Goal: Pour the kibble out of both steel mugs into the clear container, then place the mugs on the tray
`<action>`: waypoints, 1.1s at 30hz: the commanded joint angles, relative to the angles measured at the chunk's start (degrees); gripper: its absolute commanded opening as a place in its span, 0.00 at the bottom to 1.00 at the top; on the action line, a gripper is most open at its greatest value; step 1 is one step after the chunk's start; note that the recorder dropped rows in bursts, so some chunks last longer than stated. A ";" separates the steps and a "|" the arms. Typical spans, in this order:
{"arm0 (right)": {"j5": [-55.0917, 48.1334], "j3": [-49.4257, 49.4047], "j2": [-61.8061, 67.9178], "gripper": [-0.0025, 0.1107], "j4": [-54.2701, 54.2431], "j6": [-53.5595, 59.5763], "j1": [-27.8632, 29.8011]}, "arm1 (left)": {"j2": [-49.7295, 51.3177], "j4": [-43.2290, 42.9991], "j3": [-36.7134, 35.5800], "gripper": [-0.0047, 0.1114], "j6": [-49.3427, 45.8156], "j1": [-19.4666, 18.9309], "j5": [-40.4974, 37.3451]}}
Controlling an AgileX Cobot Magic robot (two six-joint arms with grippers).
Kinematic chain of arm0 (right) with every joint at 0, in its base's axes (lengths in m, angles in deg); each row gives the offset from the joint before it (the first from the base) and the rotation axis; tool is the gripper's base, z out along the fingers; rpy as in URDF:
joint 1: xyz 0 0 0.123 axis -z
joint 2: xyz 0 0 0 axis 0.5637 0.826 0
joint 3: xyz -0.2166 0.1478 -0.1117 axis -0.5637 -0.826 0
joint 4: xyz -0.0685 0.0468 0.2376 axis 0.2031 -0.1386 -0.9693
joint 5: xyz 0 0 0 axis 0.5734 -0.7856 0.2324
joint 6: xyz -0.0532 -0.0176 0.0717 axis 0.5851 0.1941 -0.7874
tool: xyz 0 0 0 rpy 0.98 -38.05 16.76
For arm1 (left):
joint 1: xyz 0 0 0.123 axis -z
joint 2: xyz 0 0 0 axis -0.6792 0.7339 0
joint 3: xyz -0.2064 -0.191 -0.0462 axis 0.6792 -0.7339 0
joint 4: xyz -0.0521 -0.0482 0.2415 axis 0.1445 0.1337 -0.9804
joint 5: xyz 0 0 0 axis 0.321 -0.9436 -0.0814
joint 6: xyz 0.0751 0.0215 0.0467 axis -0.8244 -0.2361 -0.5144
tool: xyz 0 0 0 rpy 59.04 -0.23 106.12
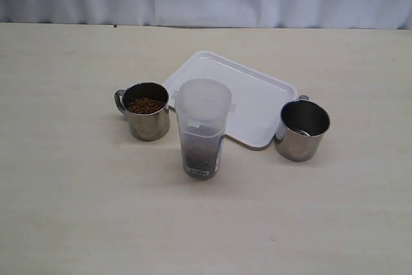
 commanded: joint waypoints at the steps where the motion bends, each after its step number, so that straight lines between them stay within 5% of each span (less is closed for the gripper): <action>1: -0.29 -0.27 -0.19 0.06 -0.06 0.16 0.30 | 1.37 0.81 -0.17 0.04 1.53 0.45 -2.38; 12: -0.29 -0.27 -0.19 0.06 -0.06 0.16 0.30 | 31.41 0.00 -0.17 0.04 15.56 2.59 4.02; 19: -0.29 -0.27 -0.19 0.06 -0.06 0.16 0.30 | 63.22 -30.22 -0.17 0.04 19.26 12.79 30.67; 25: -0.29 -0.27 -0.19 0.06 -0.06 0.16 0.30 | 84.82 -31.90 9.53 0.04 16.03 12.79 36.48; 29: -0.29 -0.27 -0.19 0.06 -0.06 0.16 0.30 | 93.51 -36.11 18.22 0.20 14.21 12.79 36.61; 33: -0.29 -0.27 -0.19 0.06 -0.06 0.16 0.30 | 98.98 -42.58 24.33 0.59 14.47 12.79 35.46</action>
